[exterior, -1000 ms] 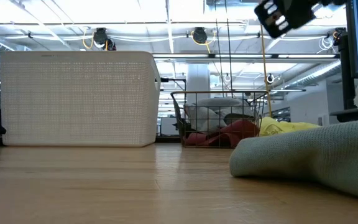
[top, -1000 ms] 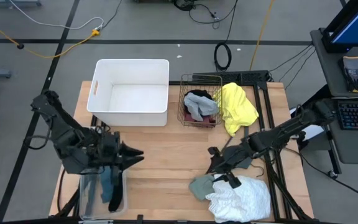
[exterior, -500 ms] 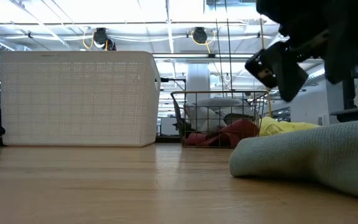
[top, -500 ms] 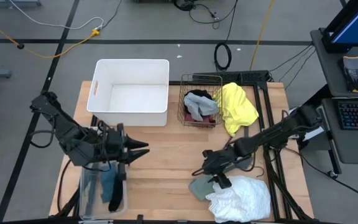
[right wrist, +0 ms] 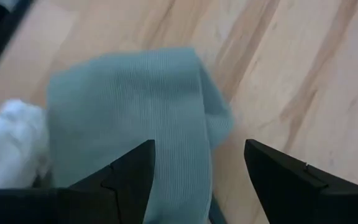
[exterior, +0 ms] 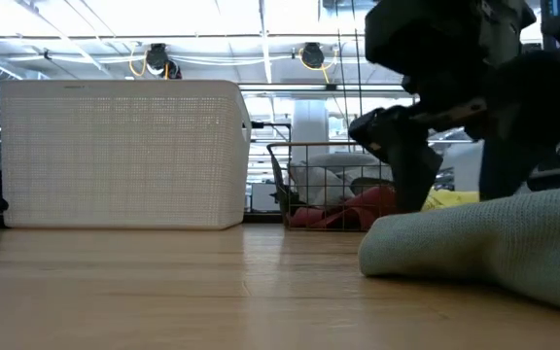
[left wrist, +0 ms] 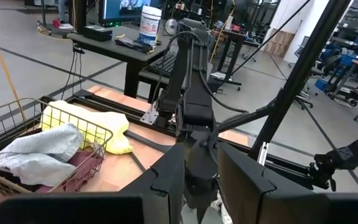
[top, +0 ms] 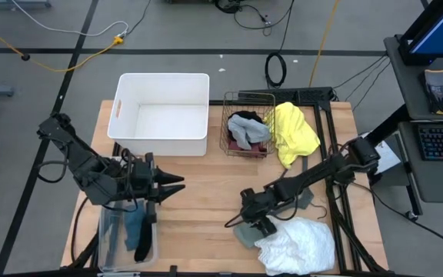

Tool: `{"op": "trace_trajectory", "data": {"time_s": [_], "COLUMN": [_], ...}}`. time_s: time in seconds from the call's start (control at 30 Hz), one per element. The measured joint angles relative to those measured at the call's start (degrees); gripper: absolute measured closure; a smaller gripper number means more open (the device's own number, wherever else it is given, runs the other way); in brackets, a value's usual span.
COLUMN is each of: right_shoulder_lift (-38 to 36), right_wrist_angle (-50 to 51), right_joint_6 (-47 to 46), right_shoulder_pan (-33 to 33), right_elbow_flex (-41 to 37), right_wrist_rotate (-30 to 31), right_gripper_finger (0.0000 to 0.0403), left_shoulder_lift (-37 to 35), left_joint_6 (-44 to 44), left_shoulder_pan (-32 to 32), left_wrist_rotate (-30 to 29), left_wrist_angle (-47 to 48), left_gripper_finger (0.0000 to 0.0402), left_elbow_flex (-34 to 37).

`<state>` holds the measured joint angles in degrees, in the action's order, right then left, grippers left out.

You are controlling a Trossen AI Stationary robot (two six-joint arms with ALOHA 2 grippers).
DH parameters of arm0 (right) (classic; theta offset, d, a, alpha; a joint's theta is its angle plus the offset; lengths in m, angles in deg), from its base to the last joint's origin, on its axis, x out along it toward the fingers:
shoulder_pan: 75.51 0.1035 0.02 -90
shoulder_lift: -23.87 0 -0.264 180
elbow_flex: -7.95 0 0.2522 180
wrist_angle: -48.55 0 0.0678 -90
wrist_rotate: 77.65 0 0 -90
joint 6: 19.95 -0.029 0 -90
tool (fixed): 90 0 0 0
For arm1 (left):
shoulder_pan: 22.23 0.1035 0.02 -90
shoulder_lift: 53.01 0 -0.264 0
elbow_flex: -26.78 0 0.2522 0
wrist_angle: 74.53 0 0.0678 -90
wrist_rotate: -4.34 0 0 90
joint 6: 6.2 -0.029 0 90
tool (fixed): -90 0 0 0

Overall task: Pick & Place Cloths
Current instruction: Put the gray sock into the transparent bin

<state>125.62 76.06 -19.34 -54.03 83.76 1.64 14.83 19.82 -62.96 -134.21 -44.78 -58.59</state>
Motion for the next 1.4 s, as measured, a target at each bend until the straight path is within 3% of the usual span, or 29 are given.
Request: {"op": "trace_trajectory", "data": {"time_s": [0.4,0.63,0.9,1.2,1.4], "right_shoulder_lift": [4.2,3.4,-1.6,-12.8,-21.2], "right_wrist_angle": [5.1,4.2,4.0,-1.3,-7.6], "right_joint_6": [0.6,0.1,-1.8,-3.4,-5.5], "right_shoulder_pan": [0.9,0.7,0.7,0.4,-0.5], "right_elbow_flex": [1.2,1.1,1.0,1.0,1.0], "right_wrist_rotate": [2.7,2.9,-1.4,-1.4,-1.3], "right_gripper_finger": [0.0202,0.0295,0.0393,0.0399,0.0401], "left_shoulder_lift": [0.0,0.0,0.0,0.4,0.4], "left_joint_6": [0.0,0.0,0.0,0.2,1.8], "left_shoulder_pan": [0.0,0.0,0.0,1.9,4.3], "left_wrist_rotate": [0.0,0.0,0.0,0.1,4.3], "left_wrist_angle": [0.2,0.3,0.3,0.1,-0.4], "left_gripper_finger": [0.0304,0.0304,0.0304,0.0304,0.0304], "left_elbow_flex": [0.0,0.0,0.0,0.0,0.0]}}
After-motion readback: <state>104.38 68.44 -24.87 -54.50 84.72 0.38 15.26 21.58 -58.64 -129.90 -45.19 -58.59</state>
